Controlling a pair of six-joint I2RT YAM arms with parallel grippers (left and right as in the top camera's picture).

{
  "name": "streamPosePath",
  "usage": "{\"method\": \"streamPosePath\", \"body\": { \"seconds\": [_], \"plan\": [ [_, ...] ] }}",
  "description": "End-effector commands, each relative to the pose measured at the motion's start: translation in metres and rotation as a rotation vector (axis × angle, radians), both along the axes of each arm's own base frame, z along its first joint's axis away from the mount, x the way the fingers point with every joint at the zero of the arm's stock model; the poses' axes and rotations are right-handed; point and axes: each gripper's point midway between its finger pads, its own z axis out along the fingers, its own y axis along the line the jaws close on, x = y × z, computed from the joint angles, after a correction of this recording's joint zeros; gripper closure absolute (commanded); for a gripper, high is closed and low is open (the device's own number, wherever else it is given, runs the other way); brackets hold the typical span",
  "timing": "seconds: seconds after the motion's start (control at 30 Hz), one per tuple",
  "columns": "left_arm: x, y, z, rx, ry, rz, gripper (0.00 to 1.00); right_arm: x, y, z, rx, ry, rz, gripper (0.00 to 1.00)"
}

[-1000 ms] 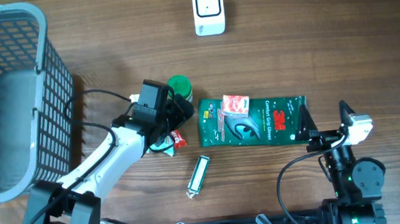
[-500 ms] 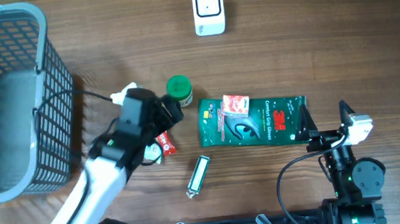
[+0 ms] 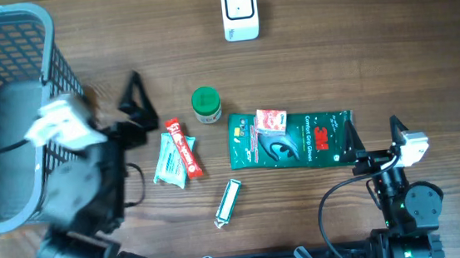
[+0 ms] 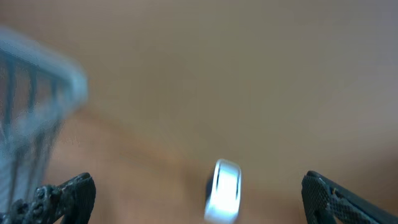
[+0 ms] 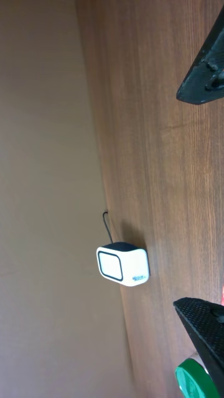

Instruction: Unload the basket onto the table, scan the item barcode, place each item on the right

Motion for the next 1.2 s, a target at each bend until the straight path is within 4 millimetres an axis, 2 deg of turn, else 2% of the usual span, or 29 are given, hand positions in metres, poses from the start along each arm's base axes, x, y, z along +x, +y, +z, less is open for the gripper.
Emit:
{"method": "streamPosePath", "body": {
  "seconds": [0.0,0.17,0.2,0.3,0.4,0.43,0.53,0.63,0.73,0.87,1.07,1.17],
  "plan": [
    [-0.032,0.034,0.089,0.126,-0.204,0.146,0.00,0.000,-0.002,0.001,0.012,-0.006,-0.012,0.00],
    [-0.075,0.070,0.161,0.008,-0.403,0.295,0.00,0.000,-0.002,0.001,0.011,-0.006,-0.012,0.00],
    [-0.085,0.074,0.175,0.040,-0.437,0.311,0.00,0.000,-0.002,0.001,0.011,-0.006,-0.012,0.00],
    [-0.101,0.083,0.190,0.228,-0.404,0.375,0.00,0.000,-0.002,0.001,0.011,-0.006,-0.012,0.00],
    [-0.115,0.096,0.187,0.273,-0.339,0.420,0.00,0.000,-0.002,0.001,0.011,-0.006,-0.011,0.00],
    [-0.127,0.100,0.194,0.253,-0.372,0.417,0.00,0.000,-0.002,0.001,0.011,-0.006,-0.012,0.00],
    [-0.147,0.092,0.194,0.258,-0.422,0.311,0.00,0.000,-0.002,0.001,0.012,-0.006,-0.012,0.00],
    [-0.179,0.084,0.195,0.234,-0.502,0.188,0.00,0.000,-0.002,0.001,0.012,-0.006,-0.012,0.00],
    [-0.208,0.096,0.195,0.162,-0.558,0.201,0.00,0.000,-0.002,0.001,0.011,-0.006,-0.012,0.00],
    [-0.246,0.108,0.195,0.153,-0.624,0.257,0.00,0.000,-0.002,0.001,0.011,-0.006,-0.012,0.00],
    [-0.292,0.094,0.192,0.213,-0.726,0.206,0.00,0.000,-0.002,0.001,0.012,-0.006,-0.012,0.00],
    [-0.317,0.096,0.189,0.212,-0.775,0.224,0.00,0.000,-0.002,0.001,0.011,-0.006,-0.012,0.00]
  ]
}}
